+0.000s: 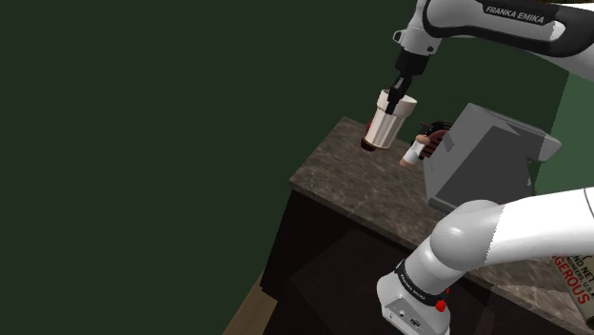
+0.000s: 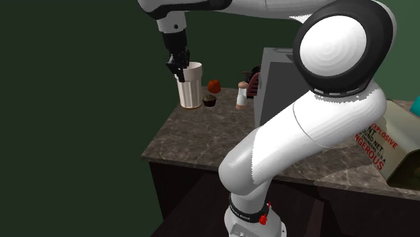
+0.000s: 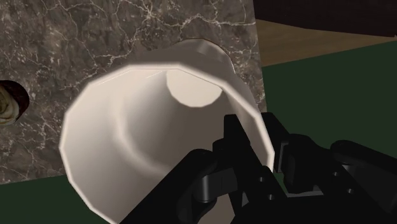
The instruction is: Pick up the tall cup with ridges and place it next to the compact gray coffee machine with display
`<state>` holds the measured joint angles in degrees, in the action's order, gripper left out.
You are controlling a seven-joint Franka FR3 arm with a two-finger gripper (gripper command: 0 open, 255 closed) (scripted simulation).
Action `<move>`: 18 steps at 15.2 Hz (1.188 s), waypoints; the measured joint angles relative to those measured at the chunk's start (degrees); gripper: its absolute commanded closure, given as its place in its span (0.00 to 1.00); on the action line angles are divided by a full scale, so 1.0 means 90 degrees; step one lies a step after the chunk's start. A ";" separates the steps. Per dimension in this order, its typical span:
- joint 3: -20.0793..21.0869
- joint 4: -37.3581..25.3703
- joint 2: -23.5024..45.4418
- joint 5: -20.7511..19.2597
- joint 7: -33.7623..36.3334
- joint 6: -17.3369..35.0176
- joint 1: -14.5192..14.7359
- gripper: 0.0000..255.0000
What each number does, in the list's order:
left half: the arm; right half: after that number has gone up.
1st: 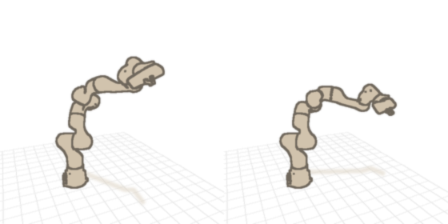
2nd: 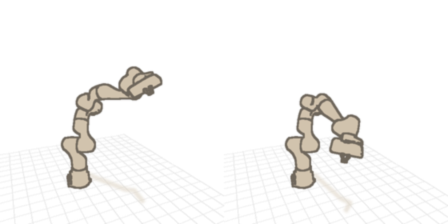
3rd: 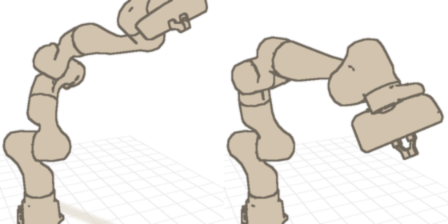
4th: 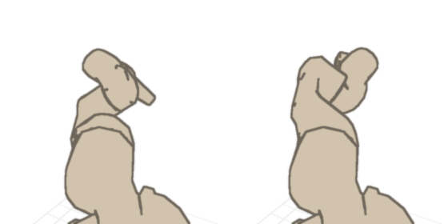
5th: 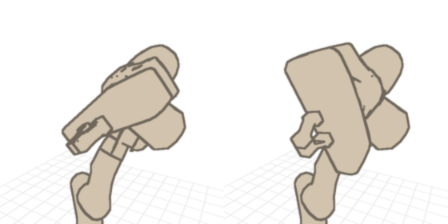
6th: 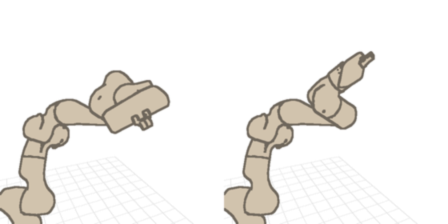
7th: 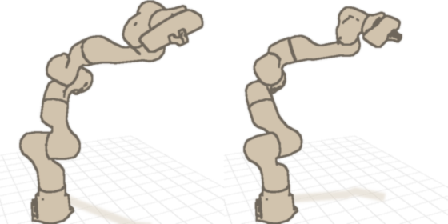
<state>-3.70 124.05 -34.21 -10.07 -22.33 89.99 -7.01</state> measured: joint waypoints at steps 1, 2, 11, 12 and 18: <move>0.0010 -0.0114 0.0023 0.0006 -0.0006 -0.0090 0.0002 1.00; 0.0008 -0.0226 0.0057 0.0008 -0.0023 -0.0166 0.0001 1.00; 0.0033 -0.1206 0.0337 0.0025 -0.0134 -0.0859 -0.0002 1.00; 0.0044 -0.1297 0.0358 0.0030 -0.0134 -0.0930 0.0000 1.00; 0.0065 -0.2092 0.0631 0.0037 -0.0212 -0.1449 -0.0002 1.00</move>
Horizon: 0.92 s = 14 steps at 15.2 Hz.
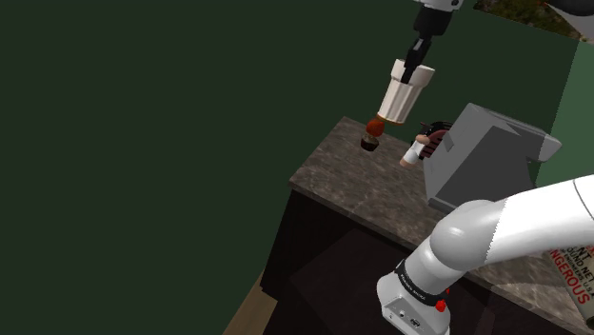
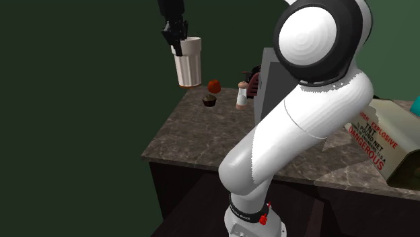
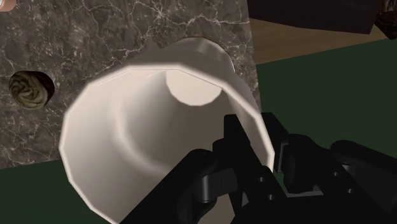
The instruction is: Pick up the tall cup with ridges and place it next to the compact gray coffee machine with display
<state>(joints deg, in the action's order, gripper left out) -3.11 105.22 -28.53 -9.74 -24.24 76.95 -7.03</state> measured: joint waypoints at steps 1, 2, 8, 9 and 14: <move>0.0008 -0.0139 0.0049 0.0003 -0.0007 -0.0089 0.0001 1.00; 0.0010 -0.0242 0.0071 0.0001 -0.0021 -0.0169 -0.0001 1.00; 0.0021 -0.1130 0.0417 -0.0005 -0.0116 -0.0704 -0.0008 1.00; 0.0027 -0.1269 0.0478 -0.0004 -0.0125 -0.0782 -0.0008 1.00; 0.0034 -0.2038 0.0788 -0.0018 -0.0211 -0.1234 -0.0016 1.00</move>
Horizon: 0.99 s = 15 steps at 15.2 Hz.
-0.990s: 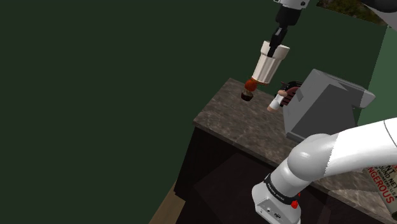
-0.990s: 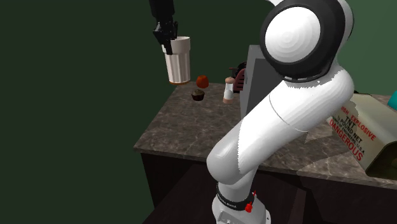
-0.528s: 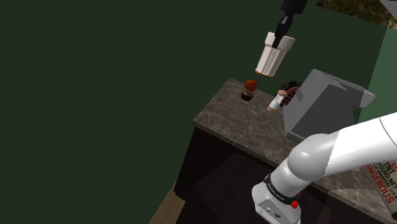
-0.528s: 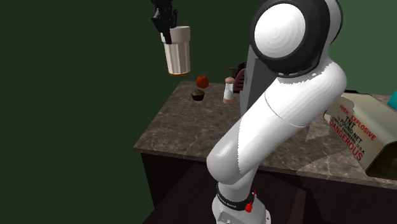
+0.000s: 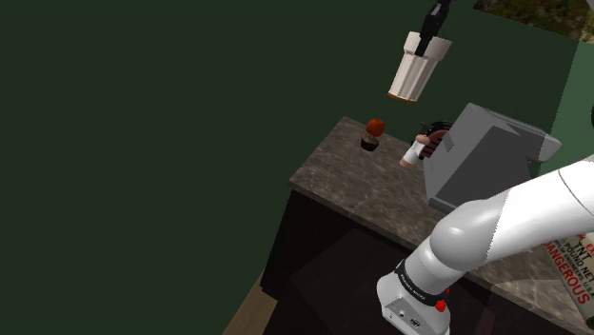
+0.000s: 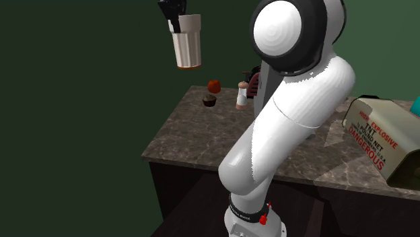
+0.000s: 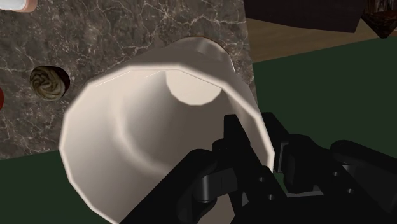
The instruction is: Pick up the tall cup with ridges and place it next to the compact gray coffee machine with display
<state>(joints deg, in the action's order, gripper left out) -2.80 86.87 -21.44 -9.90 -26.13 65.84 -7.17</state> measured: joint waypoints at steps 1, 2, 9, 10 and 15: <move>0.0003 -0.0202 0.0093 -0.0003 -0.0019 -0.0108 -0.0001 1.00; 0.0010 -0.0338 0.0145 -0.0004 -0.0026 -0.0192 -0.0001 1.00; 0.0024 -0.1758 0.0772 -0.0047 -0.0178 -0.0973 -0.0016 1.00; 0.0018 -0.1963 0.0874 -0.0055 -0.0211 -0.1074 -0.0021 1.00; -0.0225 -0.1806 0.0534 -0.0174 -0.0643 -0.1193 -0.0139 1.00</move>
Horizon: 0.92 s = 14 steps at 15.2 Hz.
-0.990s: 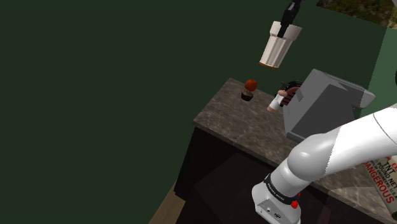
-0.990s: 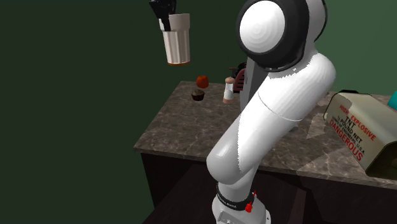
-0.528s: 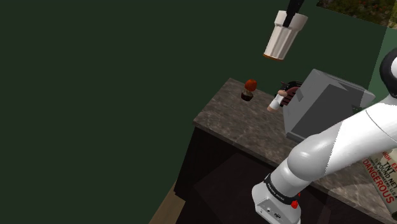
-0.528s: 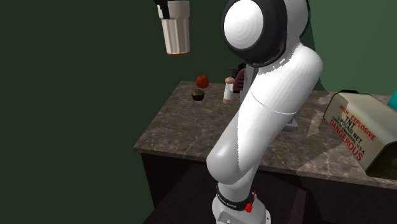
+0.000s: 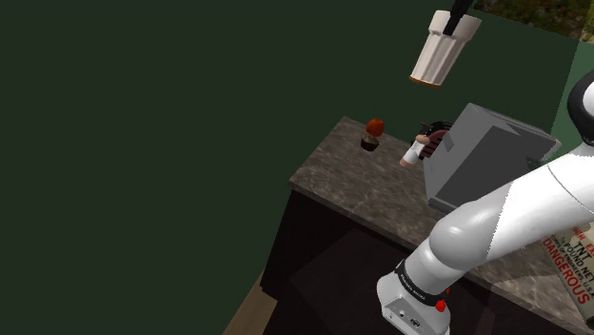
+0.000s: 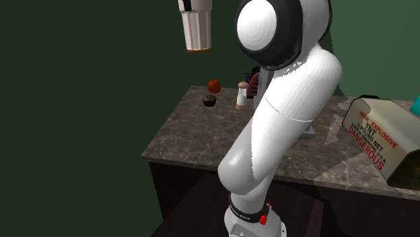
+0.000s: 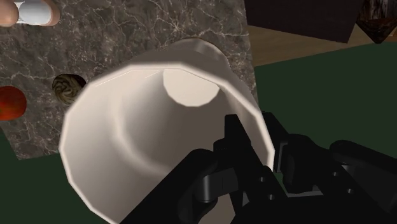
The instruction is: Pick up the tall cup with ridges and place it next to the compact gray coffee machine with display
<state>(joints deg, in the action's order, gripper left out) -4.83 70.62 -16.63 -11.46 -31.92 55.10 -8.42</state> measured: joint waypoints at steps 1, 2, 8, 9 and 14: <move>-0.0112 0.0037 -0.0098 -0.0052 -0.0181 -0.0029 -0.0044 1.00; -0.0211 0.0207 -0.0256 -0.0104 -0.0334 0.0009 -0.0081 1.00; -0.0777 0.0683 -0.0883 -0.0449 -0.1216 0.0032 -0.0252 1.00; -0.0863 0.0745 -0.0985 -0.0516 -0.1354 0.0021 -0.0275 1.00; -0.1402 0.0918 -0.1356 -0.0888 -0.2149 0.0026 -0.0379 1.00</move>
<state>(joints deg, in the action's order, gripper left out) -17.45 78.88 -28.84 -19.45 -51.26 55.34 -11.83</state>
